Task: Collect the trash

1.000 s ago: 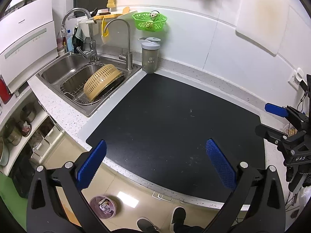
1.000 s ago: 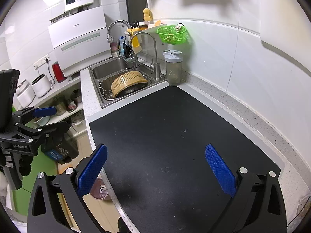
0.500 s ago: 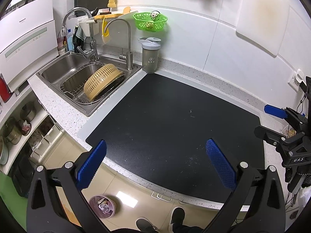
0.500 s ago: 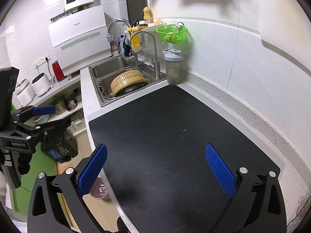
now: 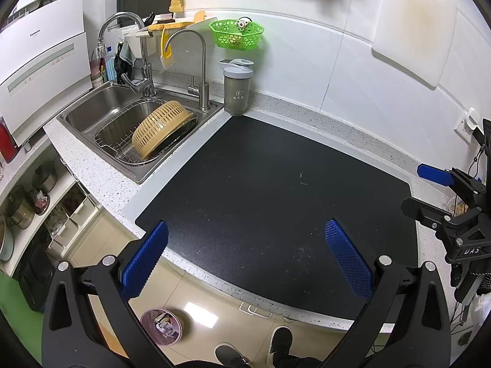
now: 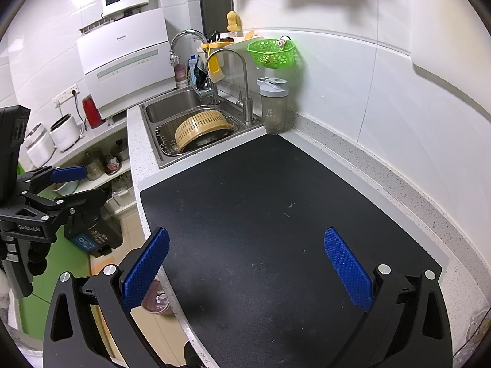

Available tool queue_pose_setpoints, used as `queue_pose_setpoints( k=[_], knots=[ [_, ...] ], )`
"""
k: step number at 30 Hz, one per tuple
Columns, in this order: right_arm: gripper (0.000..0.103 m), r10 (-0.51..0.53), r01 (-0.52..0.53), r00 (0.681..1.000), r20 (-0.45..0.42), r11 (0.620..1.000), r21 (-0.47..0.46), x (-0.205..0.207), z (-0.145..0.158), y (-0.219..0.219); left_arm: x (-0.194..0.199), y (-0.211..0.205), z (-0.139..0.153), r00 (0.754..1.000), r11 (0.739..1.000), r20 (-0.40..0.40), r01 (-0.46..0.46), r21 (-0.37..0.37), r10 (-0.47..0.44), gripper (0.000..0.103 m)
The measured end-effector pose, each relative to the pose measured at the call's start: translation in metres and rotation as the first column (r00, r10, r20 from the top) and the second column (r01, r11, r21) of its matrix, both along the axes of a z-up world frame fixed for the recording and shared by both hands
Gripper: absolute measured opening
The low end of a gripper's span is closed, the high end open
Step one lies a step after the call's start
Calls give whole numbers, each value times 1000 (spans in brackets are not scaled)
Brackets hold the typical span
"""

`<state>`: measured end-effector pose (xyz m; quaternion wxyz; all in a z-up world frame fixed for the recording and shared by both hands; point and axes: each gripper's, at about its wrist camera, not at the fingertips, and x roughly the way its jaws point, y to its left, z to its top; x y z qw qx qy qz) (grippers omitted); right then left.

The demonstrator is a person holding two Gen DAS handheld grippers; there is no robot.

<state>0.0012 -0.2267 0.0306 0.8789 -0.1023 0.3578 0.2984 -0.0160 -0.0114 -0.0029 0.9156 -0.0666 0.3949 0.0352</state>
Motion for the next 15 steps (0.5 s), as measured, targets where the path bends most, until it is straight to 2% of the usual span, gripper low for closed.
queue_pose_setpoints(
  k=[15],
  knots=[
    [97,-2,2,1000,-2,1000,0,1,0,0,-2,-1,0,1000,1000,-3,0,0,0,100]
  ],
)
